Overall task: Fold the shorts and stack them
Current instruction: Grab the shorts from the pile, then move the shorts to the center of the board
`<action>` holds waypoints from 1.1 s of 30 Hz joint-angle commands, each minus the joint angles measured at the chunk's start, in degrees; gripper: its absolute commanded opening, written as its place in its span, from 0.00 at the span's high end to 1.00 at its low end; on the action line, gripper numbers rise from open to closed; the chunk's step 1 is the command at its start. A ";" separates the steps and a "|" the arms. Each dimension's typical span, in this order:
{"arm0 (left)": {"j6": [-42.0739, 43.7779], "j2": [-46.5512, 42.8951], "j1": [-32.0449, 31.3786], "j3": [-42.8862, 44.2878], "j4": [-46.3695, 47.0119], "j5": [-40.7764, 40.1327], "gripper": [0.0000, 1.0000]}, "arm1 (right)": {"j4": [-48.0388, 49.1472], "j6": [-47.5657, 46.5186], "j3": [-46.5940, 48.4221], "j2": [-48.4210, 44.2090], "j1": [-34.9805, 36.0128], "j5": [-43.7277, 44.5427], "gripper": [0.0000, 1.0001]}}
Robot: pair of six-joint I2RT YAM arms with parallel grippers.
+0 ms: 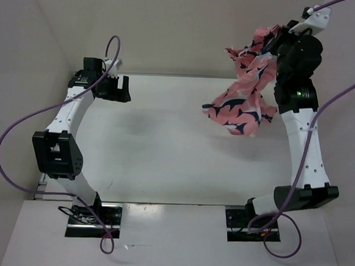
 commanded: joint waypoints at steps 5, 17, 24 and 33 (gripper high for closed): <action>0.21 -7.50 -0.36 -4.13 3.19 -0.76 0.01 | 11.98 -2.70 1.90 -8.07 3.56 -20.59 1.00; 0.21 -16.99 4.82 -6.96 -1.29 -5.51 0.01 | 11.73 12.16 22.69 11.94 22.96 -22.75 1.00; 0.21 -13.14 9.21 -1.95 -4.72 -5.42 0.01 | 1.29 26.21 61.00 37.25 27.55 -15.36 1.00; 0.21 -2.85 11.68 8.58 -3.50 -1.21 0.01 | -7.05 32.28 74.86 46.77 27.55 -12.90 1.00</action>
